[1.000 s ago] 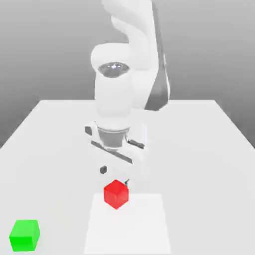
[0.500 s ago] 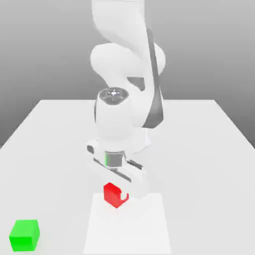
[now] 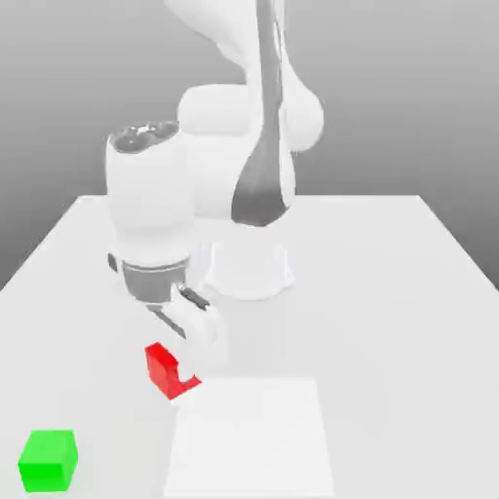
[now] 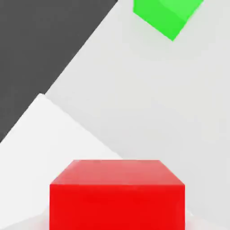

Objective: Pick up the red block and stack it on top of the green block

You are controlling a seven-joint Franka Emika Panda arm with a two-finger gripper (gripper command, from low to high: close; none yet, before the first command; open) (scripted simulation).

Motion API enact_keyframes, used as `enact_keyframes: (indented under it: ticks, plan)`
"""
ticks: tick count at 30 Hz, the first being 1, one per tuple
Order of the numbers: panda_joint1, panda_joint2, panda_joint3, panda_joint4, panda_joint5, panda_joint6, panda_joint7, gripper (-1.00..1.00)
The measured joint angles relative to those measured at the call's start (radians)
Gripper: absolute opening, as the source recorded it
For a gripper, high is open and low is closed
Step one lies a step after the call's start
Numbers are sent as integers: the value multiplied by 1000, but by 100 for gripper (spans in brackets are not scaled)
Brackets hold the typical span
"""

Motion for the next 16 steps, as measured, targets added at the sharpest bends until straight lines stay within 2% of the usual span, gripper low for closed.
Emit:
enact_keyframes:
  ticks: [6, 10, 11, 16]
  plan:
    - [-72, 121, -74, 217, -39, -100, 24, -100]
    - [-91, 247, -82, 265, -28, -23, 15, -100]
    - [-95, 280, -78, 268, -22, 7, 11, 100]
    - [-95, 280, -78, 268, -22, 7, 11, 100]
